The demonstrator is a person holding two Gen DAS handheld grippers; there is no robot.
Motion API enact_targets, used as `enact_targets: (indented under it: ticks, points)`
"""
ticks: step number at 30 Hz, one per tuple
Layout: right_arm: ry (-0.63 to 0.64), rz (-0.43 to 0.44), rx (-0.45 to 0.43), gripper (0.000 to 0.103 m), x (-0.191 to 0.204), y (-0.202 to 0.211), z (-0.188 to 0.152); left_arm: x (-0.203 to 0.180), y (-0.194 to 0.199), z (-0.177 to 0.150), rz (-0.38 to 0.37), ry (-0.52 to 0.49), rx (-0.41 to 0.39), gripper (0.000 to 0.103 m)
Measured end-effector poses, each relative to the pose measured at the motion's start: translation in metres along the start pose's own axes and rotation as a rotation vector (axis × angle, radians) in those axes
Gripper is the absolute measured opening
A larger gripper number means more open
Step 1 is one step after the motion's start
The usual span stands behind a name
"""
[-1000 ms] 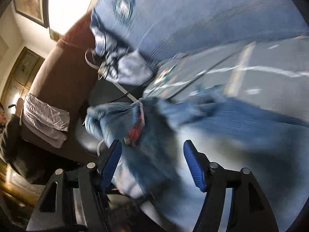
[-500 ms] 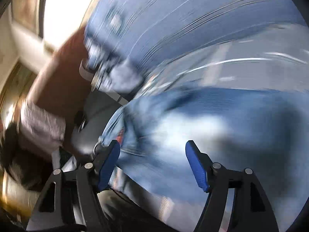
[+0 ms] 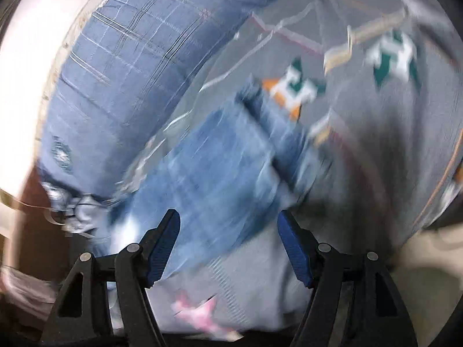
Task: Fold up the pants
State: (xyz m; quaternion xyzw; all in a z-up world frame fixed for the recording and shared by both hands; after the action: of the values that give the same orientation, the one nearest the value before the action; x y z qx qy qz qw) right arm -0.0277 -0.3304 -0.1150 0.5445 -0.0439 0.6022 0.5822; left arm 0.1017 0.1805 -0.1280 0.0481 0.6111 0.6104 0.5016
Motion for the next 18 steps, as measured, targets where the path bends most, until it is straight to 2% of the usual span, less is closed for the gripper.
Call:
enact_targets:
  ticks: [3,7,9,11,12,14,18]
  points:
    - [-0.016,-0.065,0.039,0.069,-0.009,-0.016,0.009,-0.009,-0.004,0.003,0.031,-0.014,-0.018,0.022]
    - [-0.039,-0.172,0.065,0.044,-0.029,-0.026,0.010,-0.012,-0.002,-0.001,0.058,-0.042,-0.043,0.022]
    - [-0.040,-0.184,0.041,0.043,-0.031,-0.022,0.011,-0.011,-0.002,-0.002,0.059,-0.038,-0.049,0.022]
    - [-0.021,-0.215,0.061,0.031,-0.031,-0.025,0.010,-0.010,-0.001,-0.002,0.060,-0.036,-0.058,0.022]
    - [0.010,-0.240,0.062,0.030,-0.028,-0.024,0.007,-0.011,0.000,-0.002,0.064,-0.037,-0.066,0.022]
    - [0.064,-0.232,0.068,0.020,-0.019,-0.024,0.001,-0.012,0.002,-0.003,0.064,-0.042,-0.082,0.021]
    - [0.092,-0.189,0.078,0.015,-0.012,-0.017,-0.002,-0.012,0.007,-0.004,0.043,-0.032,-0.109,0.018]
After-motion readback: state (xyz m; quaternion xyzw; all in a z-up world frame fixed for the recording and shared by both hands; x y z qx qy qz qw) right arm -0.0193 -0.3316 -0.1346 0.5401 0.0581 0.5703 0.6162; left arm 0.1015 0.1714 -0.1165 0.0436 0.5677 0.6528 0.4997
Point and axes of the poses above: each gripper's, at about its wrist camera, not at the fingertips, and y roughly against the way its jaws point, x to its left, z to its top, the point moved 3 cm from there along -y, roughly the way its jaws point, and after that the axes turned 12 degrees about z, right-handed, at the moved point
